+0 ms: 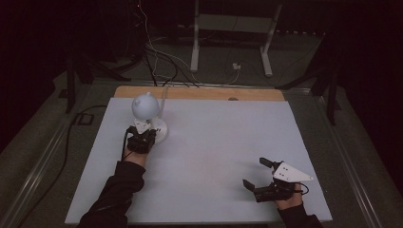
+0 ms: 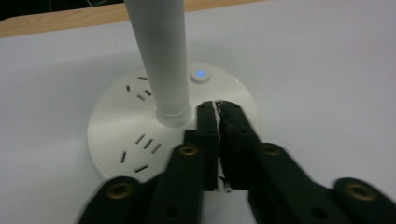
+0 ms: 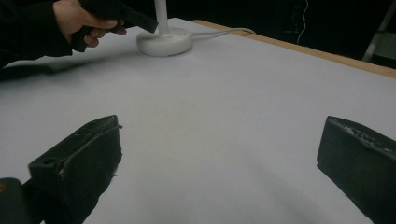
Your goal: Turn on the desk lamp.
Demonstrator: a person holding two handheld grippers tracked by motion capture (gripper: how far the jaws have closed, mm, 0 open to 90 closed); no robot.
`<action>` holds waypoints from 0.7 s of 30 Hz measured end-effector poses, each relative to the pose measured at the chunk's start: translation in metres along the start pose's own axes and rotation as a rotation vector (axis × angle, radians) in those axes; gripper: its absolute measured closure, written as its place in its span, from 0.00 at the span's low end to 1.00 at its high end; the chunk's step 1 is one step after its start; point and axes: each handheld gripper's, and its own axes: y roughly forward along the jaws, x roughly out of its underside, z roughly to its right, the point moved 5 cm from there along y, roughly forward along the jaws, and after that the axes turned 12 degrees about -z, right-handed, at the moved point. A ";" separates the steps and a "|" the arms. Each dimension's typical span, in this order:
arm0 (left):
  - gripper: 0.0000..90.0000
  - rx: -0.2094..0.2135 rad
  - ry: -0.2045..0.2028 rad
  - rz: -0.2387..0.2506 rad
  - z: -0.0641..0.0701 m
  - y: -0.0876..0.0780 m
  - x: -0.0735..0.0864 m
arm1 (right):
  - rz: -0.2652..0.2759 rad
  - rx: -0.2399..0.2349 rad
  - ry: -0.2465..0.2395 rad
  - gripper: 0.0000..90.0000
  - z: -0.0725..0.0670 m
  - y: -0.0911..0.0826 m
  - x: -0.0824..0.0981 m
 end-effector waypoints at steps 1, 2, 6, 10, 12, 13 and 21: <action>0.98 0.007 -0.003 -0.004 0.000 0.001 0.000 | 0.000 0.000 0.000 0.00 0.000 0.000 0.000; 1.00 0.005 0.001 -0.004 0.000 0.001 0.000 | -0.001 0.000 0.000 0.00 0.000 0.000 0.000; 1.00 0.000 0.019 -0.004 0.001 0.003 0.000 | -0.001 -0.001 0.000 0.00 0.000 0.000 0.000; 1.00 0.001 0.037 -0.011 0.003 0.006 0.001 | 0.001 0.001 -0.002 0.00 0.000 0.000 0.000; 1.00 -0.002 0.047 -0.015 0.002 0.007 0.002 | 0.002 0.000 -0.001 0.00 0.000 -0.001 0.000; 1.00 -0.002 0.047 -0.015 0.002 0.007 0.002 | 0.002 -0.001 0.000 0.00 0.000 -0.001 0.000; 1.00 0.004 0.044 -0.006 0.000 0.009 0.003 | -0.001 -0.003 0.000 0.00 0.000 0.000 0.000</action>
